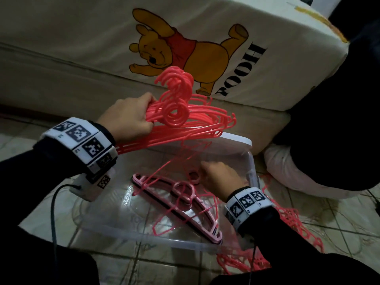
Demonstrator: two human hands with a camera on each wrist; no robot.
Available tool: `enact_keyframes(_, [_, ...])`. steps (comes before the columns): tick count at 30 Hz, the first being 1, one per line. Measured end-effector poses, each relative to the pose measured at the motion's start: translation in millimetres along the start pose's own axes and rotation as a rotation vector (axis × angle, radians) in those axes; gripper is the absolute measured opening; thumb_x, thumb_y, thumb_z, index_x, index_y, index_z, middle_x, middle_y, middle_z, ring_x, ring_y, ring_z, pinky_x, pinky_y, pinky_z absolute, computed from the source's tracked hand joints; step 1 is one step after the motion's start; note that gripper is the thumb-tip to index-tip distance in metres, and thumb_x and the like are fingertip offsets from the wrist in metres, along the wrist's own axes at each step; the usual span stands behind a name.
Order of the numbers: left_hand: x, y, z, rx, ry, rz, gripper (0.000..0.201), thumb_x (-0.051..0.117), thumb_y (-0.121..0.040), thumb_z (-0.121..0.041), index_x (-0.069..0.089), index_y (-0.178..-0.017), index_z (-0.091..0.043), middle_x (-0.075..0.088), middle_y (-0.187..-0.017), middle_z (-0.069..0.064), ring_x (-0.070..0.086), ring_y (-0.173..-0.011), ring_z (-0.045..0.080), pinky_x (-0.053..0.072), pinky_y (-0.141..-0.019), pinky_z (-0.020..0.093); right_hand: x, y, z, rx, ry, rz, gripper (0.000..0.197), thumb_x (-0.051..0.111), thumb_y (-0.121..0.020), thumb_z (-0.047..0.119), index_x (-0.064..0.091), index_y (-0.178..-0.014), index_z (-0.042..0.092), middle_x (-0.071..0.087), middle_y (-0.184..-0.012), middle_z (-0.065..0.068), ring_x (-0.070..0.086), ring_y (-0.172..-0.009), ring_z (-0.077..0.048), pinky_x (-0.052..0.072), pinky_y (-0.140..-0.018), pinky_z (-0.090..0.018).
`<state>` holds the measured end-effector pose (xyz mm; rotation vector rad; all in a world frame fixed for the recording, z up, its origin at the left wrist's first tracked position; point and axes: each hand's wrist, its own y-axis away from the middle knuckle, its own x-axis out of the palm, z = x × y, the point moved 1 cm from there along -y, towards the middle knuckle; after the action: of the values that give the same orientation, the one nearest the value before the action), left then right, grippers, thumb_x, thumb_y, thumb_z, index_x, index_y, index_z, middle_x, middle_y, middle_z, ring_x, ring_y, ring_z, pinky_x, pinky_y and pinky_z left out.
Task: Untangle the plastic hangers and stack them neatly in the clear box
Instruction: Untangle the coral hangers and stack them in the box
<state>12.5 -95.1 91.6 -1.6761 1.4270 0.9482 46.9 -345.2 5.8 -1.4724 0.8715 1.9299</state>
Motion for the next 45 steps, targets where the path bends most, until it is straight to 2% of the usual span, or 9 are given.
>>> enact_keyframes(5, [7, 5, -14, -0.004, -0.002, 0.036, 0.033, 0.05, -0.065, -0.039, 0.038, -0.094, -0.029, 0.057, -0.084, 0.001, 0.058, -0.083, 0.033, 0.043, -0.073, 0.037, -11, -6, 16, 0.013, -0.267, -0.303, 0.034, 0.063, -0.084, 0.022, 0.052, -0.116, 0.018, 0.061, -0.092, -0.001, 0.062, -0.085, -0.024, 0.051, -0.071, -0.038])
enact_keyframes(10, [6, 4, -19, -0.048, 0.026, 0.073, 0.038, 0.045, -0.061, -0.043, 0.038, -0.097, -0.034, 0.06, -0.088, -0.002, 0.061, -0.09, 0.03, 0.046, -0.088, 0.044, -12, -8, 17, 0.036, -0.16, -0.284, 0.027, 0.052, -0.09, 0.025, 0.057, -0.114, 0.016, 0.058, -0.113, -0.007, 0.058, -0.1, -0.032, 0.05, -0.073, -0.041])
enact_keyframes(18, [11, 2, -13, -0.023, -0.068, 0.064, 0.034, 0.058, -0.077, -0.029, 0.045, -0.108, -0.023, 0.065, -0.093, 0.005, 0.062, -0.088, 0.031, 0.048, -0.083, 0.043, -25, 3, 40, -0.271, 0.19, -0.353, 0.012, 0.063, -0.082, 0.025, 0.068, -0.087, 0.016, 0.06, -0.089, -0.005, 0.059, -0.084, -0.027, 0.045, -0.059, -0.036])
enact_keyframes(22, [10, 1, -12, -0.013, -0.046, 0.049, 0.034, 0.06, -0.078, -0.028, 0.047, -0.109, -0.023, 0.065, -0.095, 0.005, 0.062, -0.086, 0.031, 0.048, -0.082, 0.041, -30, 4, 41, -0.297, 0.244, -0.268, 0.023, 0.049, -0.088, 0.034, 0.064, -0.1, 0.021, 0.057, -0.098, 0.0, 0.052, -0.095, -0.023, 0.042, -0.07, -0.037])
enact_keyframes(26, [1, 0, -5, -0.033, 0.035, -0.039, 0.031, 0.063, -0.078, -0.025, 0.045, -0.103, -0.024, 0.06, -0.087, 0.0, 0.054, -0.073, 0.023, 0.041, -0.069, 0.033, -44, 12, 22, -0.238, -0.161, -0.162, 0.011, 0.059, -0.086, 0.025, 0.058, -0.094, 0.018, 0.061, -0.087, 0.003, 0.059, -0.084, -0.019, 0.043, -0.065, -0.032])
enact_keyframes(29, [-8, -3, 2, -0.067, 0.078, -0.186, 0.037, 0.066, -0.076, -0.022, 0.049, -0.109, -0.021, 0.053, -0.082, -0.004, 0.047, -0.07, 0.017, 0.035, -0.069, 0.031, -43, 16, 10, -0.126, -0.347, -0.106, 0.019, 0.068, -0.081, 0.013, 0.054, -0.075, 0.025, 0.057, -0.07, 0.014, 0.056, -0.066, 0.002, 0.04, -0.064, -0.021])
enact_keyframes(33, [-16, -6, 8, -0.116, 0.109, -0.301, 0.041, 0.068, -0.076, -0.026, 0.051, -0.113, -0.024, 0.053, -0.08, -0.007, 0.046, -0.072, 0.016, 0.034, -0.073, 0.029, -39, 21, 6, 0.105, -0.793, -0.011, 0.008, 0.067, -0.085, 0.008, 0.064, -0.084, 0.015, 0.067, -0.075, -0.007, 0.061, -0.06, -0.014, 0.052, -0.062, -0.034])
enact_keyframes(36, [-15, -6, 7, -0.11, 0.131, -0.26, 0.044, 0.071, -0.073, -0.034, 0.05, -0.111, -0.026, 0.051, -0.077, -0.015, 0.047, -0.068, 0.009, 0.035, -0.075, 0.028, -46, 24, 16, 0.077, -1.202, 0.024, 0.01, 0.057, -0.088, -0.003, 0.063, -0.095, 0.0, 0.067, -0.081, -0.016, 0.064, -0.06, -0.015, 0.055, -0.059, -0.025])
enact_keyframes(45, [6, 5, -13, -0.062, 0.143, -0.078, 0.062, 0.075, -0.067, -0.054, 0.05, -0.114, -0.021, 0.055, -0.095, -0.008, 0.055, -0.087, 0.017, 0.04, -0.079, 0.03, -75, 14, 36, -0.05, -1.003, -0.544, 0.013, 0.075, -0.077, 0.012, 0.067, -0.067, 0.014, 0.057, -0.056, 0.007, 0.046, -0.051, -0.001, 0.039, -0.051, -0.015])
